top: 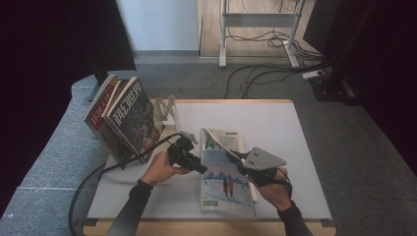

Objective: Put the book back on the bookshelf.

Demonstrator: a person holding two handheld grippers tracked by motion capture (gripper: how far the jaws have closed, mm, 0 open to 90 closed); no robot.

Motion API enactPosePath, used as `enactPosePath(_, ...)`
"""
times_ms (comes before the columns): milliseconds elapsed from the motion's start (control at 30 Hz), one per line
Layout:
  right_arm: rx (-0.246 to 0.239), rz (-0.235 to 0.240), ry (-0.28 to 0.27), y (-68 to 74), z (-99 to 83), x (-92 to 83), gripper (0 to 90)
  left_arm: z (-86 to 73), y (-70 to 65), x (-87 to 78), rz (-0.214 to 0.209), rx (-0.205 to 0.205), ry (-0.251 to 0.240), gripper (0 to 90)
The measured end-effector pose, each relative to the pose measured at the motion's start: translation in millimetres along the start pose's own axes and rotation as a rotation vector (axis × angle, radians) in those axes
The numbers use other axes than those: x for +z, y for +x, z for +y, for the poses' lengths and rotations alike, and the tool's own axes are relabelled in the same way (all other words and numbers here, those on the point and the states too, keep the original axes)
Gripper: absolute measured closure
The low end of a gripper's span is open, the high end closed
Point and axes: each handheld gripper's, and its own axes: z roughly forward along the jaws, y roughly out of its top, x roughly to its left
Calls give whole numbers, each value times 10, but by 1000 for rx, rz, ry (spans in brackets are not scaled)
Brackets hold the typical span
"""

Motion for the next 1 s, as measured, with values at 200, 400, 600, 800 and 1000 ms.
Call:
enactPosePath(200,11,4,17,-20,13,6,815,-7,-48,-95,37,21,-26,593)
enactPosePath(400,47,1,62,-42,-4,31,804,-22,-96,-103,53,36,-30,603)
enactPosePath(600,102,-5,101,-95,-53,46,808,-45,-149,-127,59,46,-38,611)
enactPosePath(800,151,-9,121,-148,-115,18,821,-70,-198,-160,57,50,-43,626)
enactPosePath(1000,171,-3,134,-173,-141,-7,816,-92,-260,-202,47,53,-44,647)
